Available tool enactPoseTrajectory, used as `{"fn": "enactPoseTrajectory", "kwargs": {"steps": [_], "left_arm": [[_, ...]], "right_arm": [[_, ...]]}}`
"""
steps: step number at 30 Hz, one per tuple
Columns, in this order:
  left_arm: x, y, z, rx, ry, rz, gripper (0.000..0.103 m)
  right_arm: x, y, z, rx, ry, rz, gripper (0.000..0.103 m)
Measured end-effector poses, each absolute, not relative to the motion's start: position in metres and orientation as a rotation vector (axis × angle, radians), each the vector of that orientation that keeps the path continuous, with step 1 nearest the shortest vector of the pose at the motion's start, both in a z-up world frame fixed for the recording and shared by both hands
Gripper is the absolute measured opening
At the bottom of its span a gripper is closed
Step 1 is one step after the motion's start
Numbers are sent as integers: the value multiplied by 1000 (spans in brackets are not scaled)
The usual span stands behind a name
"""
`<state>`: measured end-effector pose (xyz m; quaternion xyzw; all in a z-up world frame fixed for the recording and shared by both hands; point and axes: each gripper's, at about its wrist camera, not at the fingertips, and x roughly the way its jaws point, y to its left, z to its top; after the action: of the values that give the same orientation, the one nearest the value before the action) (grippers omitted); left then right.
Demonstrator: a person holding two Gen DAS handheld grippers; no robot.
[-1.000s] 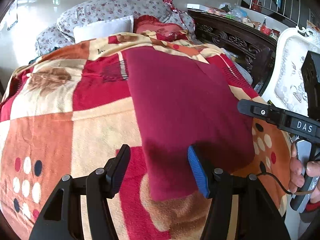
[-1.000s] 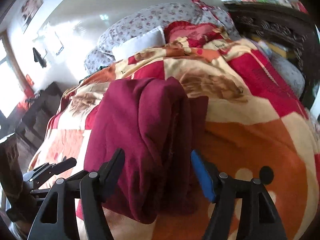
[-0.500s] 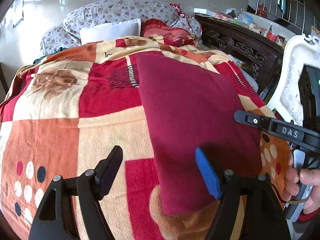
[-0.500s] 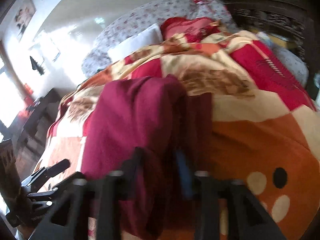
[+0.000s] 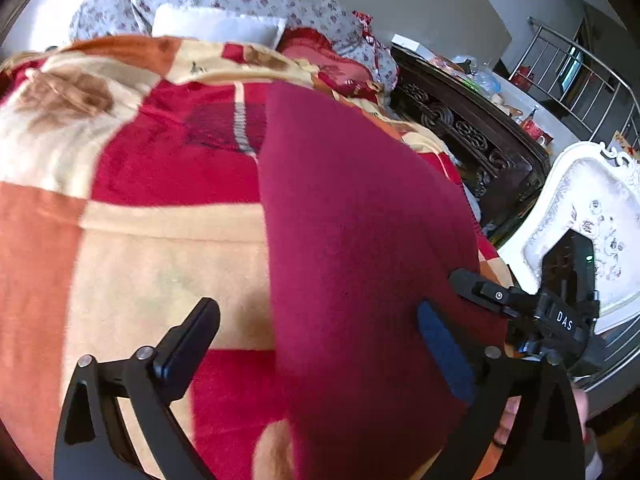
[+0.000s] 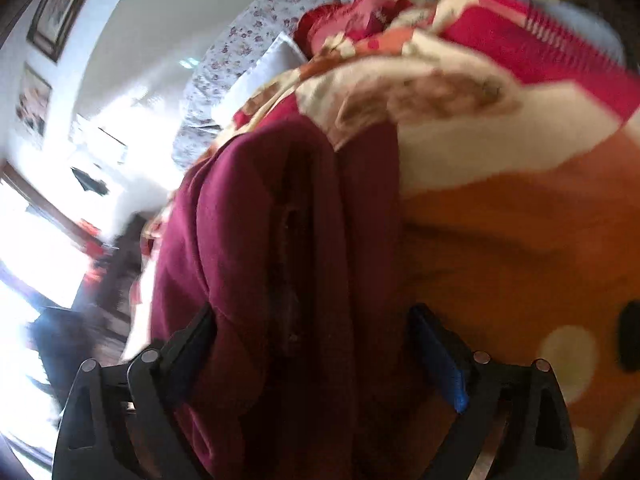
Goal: Fold small clothes
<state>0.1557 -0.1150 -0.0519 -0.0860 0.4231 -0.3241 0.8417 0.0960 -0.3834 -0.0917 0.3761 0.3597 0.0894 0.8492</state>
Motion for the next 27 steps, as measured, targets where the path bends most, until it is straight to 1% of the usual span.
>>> {"fn": "enactPoseTrajectory", "kwargs": {"steps": [2, 3, 4, 5, 6, 7, 8, 11, 15, 19, 22, 23, 25, 26, 27], "left_arm": [[161, -119, -59, -205, 921, -699, 100], [162, -119, -60, -211, 927, -705, 100], [163, -121, -60, -211, 931, -718, 96], [161, -121, -58, -214, 931, -743, 77], [159, -122, -55, -221, 931, -778, 67], [155, -122, -50, -210, 922, -777, 65], [150, -121, -43, -190, 909, -772, 60], [135, -111, -28, -182, 900, -773, 56], [106, -80, -5, -158, 877, -756, 56], [73, -39, 4, -120, 876, -724, 56], [52, -13, -7, -123, 910, -681, 56], [47, -7, -15, -116, 927, -667, 56], [44, -3, -33, -116, 974, -644, 56], [45, -1, -46, -123, 1009, -631, 59], [46, 1, -53, -136, 1019, -621, 60]], "right_arm": [[94, -378, -85, 752, 745, 193, 75], [92, -375, -80, 727, 742, 192, 67], [89, -371, -73, 702, 736, 189, 62], [87, -369, -67, 687, 732, 184, 56], [84, -367, -62, 677, 728, 181, 52], [79, -363, -55, 664, 719, 178, 51], [75, -360, -49, 646, 714, 179, 50], [62, -343, -35, 616, 712, 207, 50], [40, -307, -22, 587, 738, 286, 50], [19, -268, -22, 551, 759, 345, 50], [10, -241, -33, 491, 811, 335, 51], [9, -237, -38, 475, 833, 317, 55], [5, -229, -50, 440, 888, 257, 58], [0, -229, -51, 434, 882, 232, 62], [-5, -230, -48, 435, 867, 218, 62]]}}
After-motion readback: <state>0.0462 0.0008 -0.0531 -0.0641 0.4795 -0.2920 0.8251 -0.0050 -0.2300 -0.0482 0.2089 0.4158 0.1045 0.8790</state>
